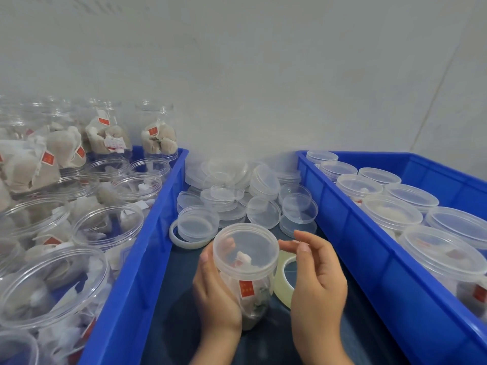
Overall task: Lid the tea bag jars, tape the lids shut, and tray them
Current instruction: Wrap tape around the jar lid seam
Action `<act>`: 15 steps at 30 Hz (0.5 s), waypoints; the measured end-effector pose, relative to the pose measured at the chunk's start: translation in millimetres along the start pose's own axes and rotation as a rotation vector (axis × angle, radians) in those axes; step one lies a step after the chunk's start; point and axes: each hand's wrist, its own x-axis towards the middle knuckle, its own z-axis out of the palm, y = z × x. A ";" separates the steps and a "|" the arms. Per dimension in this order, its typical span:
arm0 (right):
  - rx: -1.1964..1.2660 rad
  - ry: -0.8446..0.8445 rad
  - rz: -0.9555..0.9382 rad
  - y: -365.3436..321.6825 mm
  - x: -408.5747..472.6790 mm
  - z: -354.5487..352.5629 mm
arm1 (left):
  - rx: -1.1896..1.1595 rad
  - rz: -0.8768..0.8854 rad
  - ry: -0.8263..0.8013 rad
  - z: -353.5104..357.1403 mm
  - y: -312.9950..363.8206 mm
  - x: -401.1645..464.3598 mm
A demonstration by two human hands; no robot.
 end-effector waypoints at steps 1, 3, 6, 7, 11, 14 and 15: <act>0.010 -0.052 0.003 0.7 0.3 -0.4 | -0.001 -0.006 0.000 0.3 0.5 -0.5; -0.012 -0.258 0.004 2.5 -0.2 -1.5 | -0.011 -0.026 -0.002 0.4 1.7 -1.2; -0.097 -0.589 0.010 3.0 -2.0 -0.9 | 0.001 -0.041 -0.023 -1.1 4.9 -3.0; -0.158 -0.619 -0.032 3.3 -1.8 -0.7 | 0.021 -0.030 -0.019 -1.2 6.2 -3.7; -0.159 -0.444 -0.044 3.8 -7.1 6.7 | 0.073 0.013 0.049 1.2 10.8 -7.7; -0.102 -0.346 -0.025 1.2 -17.4 18.7 | 0.081 0.046 0.027 1.3 13.5 -10.4; -0.109 -0.342 -0.024 0.5 -19.4 20.8 | 0.083 0.055 0.017 0.7 13.6 -10.6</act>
